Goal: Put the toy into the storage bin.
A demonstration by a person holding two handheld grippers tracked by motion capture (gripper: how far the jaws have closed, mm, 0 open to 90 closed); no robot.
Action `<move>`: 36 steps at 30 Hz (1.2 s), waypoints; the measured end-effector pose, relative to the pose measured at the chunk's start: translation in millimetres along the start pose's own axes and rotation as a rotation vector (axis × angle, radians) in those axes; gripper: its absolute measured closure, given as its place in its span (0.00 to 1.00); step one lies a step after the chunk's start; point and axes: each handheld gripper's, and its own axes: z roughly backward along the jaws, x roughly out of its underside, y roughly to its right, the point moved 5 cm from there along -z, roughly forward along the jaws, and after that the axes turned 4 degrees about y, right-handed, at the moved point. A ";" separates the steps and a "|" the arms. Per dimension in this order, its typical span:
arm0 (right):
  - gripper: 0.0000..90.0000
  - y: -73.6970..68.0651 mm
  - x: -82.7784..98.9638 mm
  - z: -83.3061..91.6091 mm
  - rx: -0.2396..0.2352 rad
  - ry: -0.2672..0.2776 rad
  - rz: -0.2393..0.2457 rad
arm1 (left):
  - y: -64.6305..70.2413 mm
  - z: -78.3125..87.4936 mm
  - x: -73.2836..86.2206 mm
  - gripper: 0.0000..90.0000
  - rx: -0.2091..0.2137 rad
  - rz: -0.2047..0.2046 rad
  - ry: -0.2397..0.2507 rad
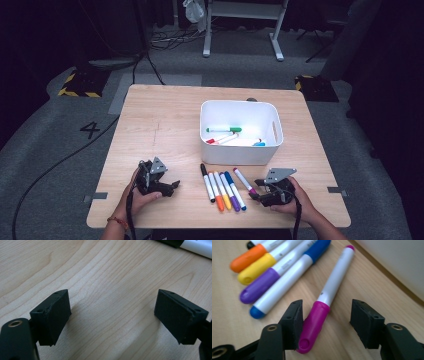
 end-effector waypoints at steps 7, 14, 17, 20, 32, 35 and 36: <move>0.73 14.3 5.5 4.2 0.060 0.007 -0.009 | 0.0 0.0 0.0 0.15 -0.001 0.000 0.000; 0.83 23.7 10.4 11.2 0.096 0.001 0.019 | 0.0 0.0 0.0 0.15 -0.001 0.000 0.000; 0.83 27.2 12.8 14.6 0.081 -0.003 0.022 | 0.0 0.0 0.0 0.15 0.000 0.000 0.000; 0.83 28.6 11.6 23.2 0.060 0.018 0.036 | 0.0 0.0 0.0 0.15 -0.001 0.000 0.001; 0.83 20.2 -23.1 68.0 0.001 0.152 0.159 | 0.0 0.0 0.0 0.15 -0.001 0.000 0.000; 0.83 19.6 -37.2 79.1 0.002 0.170 0.195 | 0.0 0.0 0.0 0.15 -0.001 0.000 0.001; 0.83 20.3 -42.2 83.1 0.000 0.181 0.204 | 0.0 0.0 0.0 0.15 -0.002 0.000 0.000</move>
